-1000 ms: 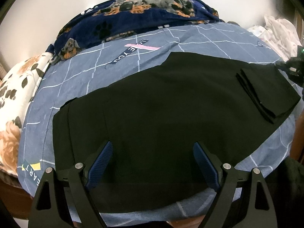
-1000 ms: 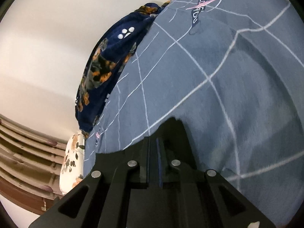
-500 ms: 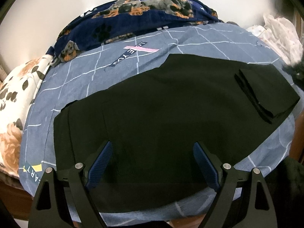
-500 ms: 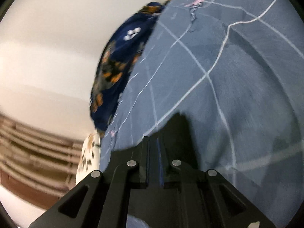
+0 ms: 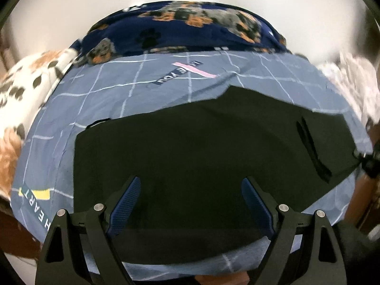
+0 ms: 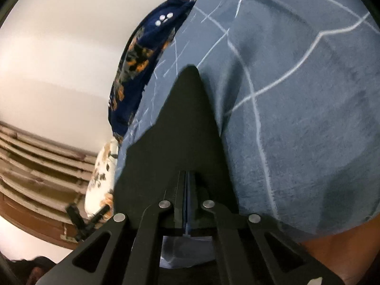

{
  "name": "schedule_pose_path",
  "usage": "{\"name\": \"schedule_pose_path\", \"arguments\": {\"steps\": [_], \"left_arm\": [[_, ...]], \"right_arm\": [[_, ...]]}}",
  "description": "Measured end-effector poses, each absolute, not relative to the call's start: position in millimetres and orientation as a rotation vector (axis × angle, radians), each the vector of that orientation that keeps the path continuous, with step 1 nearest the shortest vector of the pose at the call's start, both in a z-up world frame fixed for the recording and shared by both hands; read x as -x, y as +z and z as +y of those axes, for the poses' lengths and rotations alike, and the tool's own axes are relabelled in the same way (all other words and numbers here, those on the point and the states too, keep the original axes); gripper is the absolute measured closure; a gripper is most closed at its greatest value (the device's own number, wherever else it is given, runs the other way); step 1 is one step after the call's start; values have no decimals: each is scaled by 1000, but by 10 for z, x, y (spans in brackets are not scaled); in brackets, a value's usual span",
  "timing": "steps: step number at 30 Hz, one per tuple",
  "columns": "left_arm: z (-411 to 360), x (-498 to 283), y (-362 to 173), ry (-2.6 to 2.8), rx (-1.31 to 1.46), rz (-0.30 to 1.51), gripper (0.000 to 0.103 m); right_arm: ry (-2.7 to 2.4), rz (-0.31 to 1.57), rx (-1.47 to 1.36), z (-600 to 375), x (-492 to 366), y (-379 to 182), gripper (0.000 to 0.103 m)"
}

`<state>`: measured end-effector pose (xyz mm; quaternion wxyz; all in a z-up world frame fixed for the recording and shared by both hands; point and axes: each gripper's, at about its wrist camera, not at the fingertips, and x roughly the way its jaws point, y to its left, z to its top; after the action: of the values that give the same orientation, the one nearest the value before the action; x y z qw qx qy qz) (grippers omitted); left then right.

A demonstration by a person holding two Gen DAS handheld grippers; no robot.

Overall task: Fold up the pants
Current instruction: 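Move the left tool to the trousers waist edge, rolling it sideways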

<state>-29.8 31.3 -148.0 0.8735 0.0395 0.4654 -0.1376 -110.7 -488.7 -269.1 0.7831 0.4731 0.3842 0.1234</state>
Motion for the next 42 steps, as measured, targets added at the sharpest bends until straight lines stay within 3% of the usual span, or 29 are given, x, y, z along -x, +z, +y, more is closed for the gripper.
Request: {"name": "schedule_pose_path", "arguments": {"steps": [6,8,15,21,32,40,42], "left_arm": [[878,205,-1322,-207,40,978,16],[1141,183,-1269,-188,90,984,16],[1984,166,-1347,-220,321,1059,16],[1953,163,-1600,-302,344,1137,16],[1834,14,-1913,-346,348,1217,16],[1805,-95,-1981,-492,374,1249,17],[1819,-90,-1964,-521,402,1245,21]], "right_arm": [[235,846,-899,-4791,1060,-2542,103],[243,831,-859,-4751,1045,-2431,93],[398,780,-712,-4282,779,-1805,93],[523,786,-639,-3728,571,-1517,78],[608,845,-611,-3194,497,-1538,73],[575,868,-660,-3254,461,-1666,58],[570,867,-670,-3268,462,-1678,54]]}}
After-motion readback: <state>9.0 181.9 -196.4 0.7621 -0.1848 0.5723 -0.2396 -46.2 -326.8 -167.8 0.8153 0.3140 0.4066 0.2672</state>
